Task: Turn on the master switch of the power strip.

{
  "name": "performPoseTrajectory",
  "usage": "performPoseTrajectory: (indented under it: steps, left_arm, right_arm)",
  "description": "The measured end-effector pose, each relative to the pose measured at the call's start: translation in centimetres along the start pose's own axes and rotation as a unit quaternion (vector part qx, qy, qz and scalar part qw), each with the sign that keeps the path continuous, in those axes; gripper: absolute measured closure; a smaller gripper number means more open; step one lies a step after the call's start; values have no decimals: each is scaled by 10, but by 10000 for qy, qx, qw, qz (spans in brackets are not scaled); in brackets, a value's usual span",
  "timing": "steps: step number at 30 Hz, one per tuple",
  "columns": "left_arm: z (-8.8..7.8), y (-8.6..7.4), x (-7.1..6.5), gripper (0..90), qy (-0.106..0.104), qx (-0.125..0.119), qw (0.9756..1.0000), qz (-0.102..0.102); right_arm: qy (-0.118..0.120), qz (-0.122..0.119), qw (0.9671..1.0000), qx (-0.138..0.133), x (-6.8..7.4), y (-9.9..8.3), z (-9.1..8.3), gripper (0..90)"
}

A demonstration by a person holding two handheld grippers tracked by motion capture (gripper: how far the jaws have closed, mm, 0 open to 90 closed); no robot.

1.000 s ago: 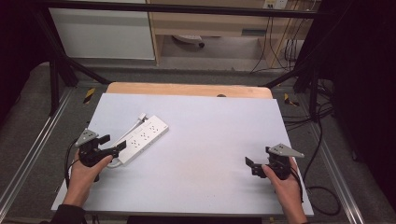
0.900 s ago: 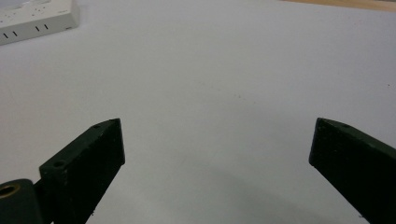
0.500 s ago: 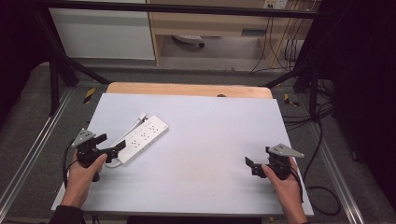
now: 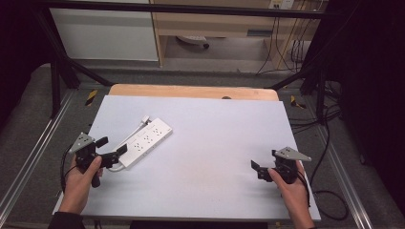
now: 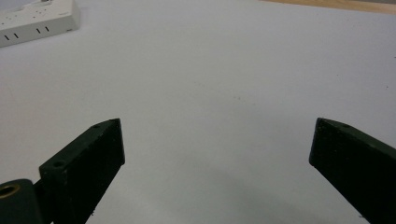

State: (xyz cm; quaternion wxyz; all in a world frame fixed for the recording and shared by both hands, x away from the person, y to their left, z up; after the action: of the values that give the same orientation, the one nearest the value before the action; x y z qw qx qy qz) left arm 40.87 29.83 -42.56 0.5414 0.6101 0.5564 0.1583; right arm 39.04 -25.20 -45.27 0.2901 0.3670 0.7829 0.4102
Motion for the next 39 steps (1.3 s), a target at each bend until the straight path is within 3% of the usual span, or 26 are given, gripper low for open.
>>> performPoseTrajectory:
  steps: [16, 26, 39]
  left_arm:
    - [-16, -5, -15, 85, -211, 115, 9995, 228]
    - [-28, -11, -7, 99, -172, 32, 9997, 184]
    - [-29, -27, 10, 100, -14, 300, 9993, 206]
  right_arm:
    - [16, 24, 10000, -74, 0, 1, -2, 33]
    - [15, 31, 9999, -125, 0, 2, -4, 28]
    - [-150, 43, 9999, 18, -6, -5, -5, 38]
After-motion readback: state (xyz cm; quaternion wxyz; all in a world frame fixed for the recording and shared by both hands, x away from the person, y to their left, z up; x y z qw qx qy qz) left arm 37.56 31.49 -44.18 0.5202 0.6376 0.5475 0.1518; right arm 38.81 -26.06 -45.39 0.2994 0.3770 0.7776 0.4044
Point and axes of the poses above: each handheld gripper's, and its own axes: z roughly forward along the jaws, y roughly out of its top, x roughly to its left, the point moved 4 cm from there along z, roughly forward along the jaws, and after that the axes turned 15 degrees about -z, right-handed, at the moved point
